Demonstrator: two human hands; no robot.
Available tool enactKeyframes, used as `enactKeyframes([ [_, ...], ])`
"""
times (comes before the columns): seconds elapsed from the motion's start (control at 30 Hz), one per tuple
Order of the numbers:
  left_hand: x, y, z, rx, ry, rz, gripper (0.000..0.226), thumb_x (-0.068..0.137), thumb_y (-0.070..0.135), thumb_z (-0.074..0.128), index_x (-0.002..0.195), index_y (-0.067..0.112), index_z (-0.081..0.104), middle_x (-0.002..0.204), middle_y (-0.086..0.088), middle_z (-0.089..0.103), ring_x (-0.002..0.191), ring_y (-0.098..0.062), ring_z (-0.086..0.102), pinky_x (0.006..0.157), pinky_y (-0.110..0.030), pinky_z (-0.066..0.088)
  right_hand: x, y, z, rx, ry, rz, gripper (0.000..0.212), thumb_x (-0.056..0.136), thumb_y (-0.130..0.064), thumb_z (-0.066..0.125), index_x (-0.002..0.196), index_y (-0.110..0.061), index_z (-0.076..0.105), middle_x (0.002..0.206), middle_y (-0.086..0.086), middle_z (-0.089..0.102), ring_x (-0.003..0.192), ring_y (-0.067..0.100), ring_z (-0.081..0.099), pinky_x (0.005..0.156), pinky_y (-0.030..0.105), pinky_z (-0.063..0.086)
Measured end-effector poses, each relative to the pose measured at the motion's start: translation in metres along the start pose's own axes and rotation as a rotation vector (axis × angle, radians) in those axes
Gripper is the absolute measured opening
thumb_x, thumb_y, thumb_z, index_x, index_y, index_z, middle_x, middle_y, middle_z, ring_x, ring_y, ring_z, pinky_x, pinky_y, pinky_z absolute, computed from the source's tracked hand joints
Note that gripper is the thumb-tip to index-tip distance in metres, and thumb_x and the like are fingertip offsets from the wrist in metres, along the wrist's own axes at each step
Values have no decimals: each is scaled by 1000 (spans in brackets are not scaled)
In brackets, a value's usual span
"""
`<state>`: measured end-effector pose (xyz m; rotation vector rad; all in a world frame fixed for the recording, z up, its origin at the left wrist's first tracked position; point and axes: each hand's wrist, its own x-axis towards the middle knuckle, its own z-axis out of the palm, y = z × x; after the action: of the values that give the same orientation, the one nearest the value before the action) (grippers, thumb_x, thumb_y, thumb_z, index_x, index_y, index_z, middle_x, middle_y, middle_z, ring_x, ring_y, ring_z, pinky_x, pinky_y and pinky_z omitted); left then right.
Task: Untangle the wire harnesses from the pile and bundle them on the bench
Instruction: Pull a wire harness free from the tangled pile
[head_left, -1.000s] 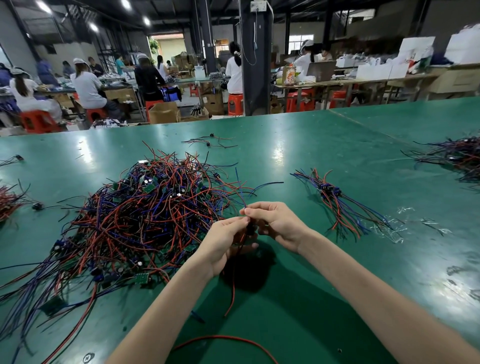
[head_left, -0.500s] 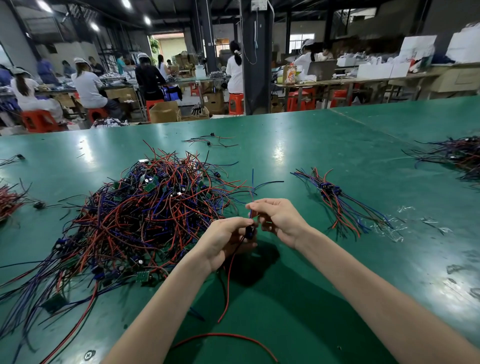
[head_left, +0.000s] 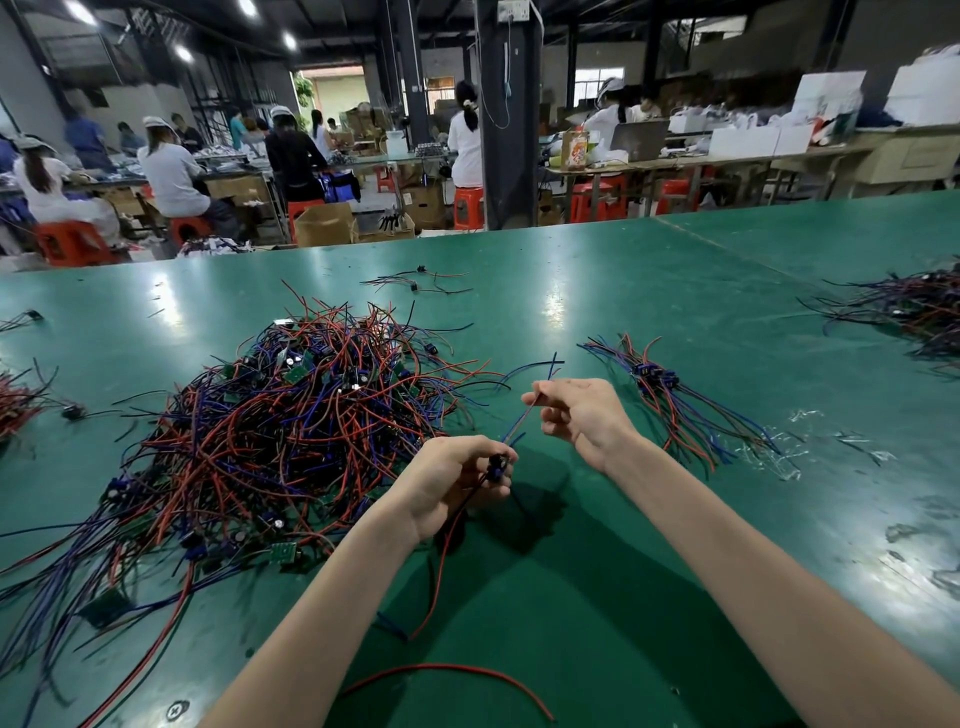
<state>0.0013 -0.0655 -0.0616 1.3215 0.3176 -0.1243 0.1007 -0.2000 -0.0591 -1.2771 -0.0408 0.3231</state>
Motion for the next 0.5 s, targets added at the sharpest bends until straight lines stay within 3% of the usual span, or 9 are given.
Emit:
enactKeyframes([
  [0.17, -1, -2, 1, 39, 25, 50, 21, 87, 4, 58, 72, 2, 73, 59, -9, 63, 46, -14, 58, 46, -22, 51, -1, 2, 0, 62, -135, 9, 12, 92, -2, 55, 81, -3, 59, 66, 6, 66, 42, 4, 52, 44, 17, 47],
  [0.33, 0, -4, 0, 63, 71, 111, 19, 88, 8, 62, 71, 5, 70, 59, -7, 62, 47, -14, 58, 46, -24, 52, -7, 8, 7, -68, -252, 47, 7, 84, -6, 67, 79, -4, 63, 64, 5, 63, 44, 4, 54, 47, 17, 50],
  [0.5, -1, -6, 1, 155, 64, 154, 18, 91, 11, 61, 76, 5, 70, 59, -2, 67, 47, -8, 58, 42, -20, 47, -10, 11, 9, -362, -267, 3, 23, 83, -19, 71, 76, -2, 58, 57, 3, 45, 42, 8, 38, 39, 17, 35],
])
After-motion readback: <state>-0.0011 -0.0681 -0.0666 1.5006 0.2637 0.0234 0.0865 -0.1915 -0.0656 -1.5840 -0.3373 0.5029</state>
